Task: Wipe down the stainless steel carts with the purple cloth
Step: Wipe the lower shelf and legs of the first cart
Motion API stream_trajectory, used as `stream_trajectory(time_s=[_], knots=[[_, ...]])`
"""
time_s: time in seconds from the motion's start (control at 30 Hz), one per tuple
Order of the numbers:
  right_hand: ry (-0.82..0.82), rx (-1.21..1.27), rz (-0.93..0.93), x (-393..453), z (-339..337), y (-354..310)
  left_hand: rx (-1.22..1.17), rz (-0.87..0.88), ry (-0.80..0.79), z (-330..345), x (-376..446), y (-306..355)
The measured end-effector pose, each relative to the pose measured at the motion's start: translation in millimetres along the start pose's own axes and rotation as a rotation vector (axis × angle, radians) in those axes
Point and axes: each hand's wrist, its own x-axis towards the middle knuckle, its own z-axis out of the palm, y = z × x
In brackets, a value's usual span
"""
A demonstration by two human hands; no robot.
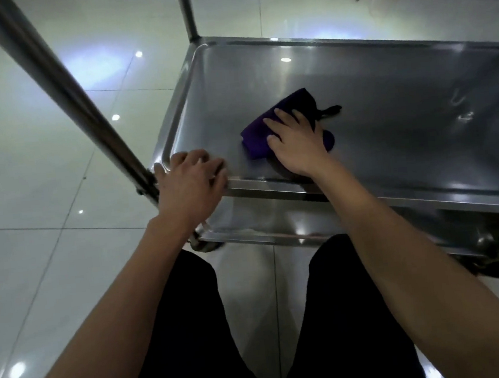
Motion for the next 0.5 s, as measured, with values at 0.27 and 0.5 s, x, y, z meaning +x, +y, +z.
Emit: stream_trajectory(time_s=[0.27,0.5], knots=[[-0.115,0.043,-0.175,60.1,21.3,-70.8,-0.07,-0.048,0.143,11.1,0.3,-22.2],[-0.147,0.019,-0.281,98.0,33.8,-129.2,-0.059,-0.034,0.173,18.4,1.4,-31.2]])
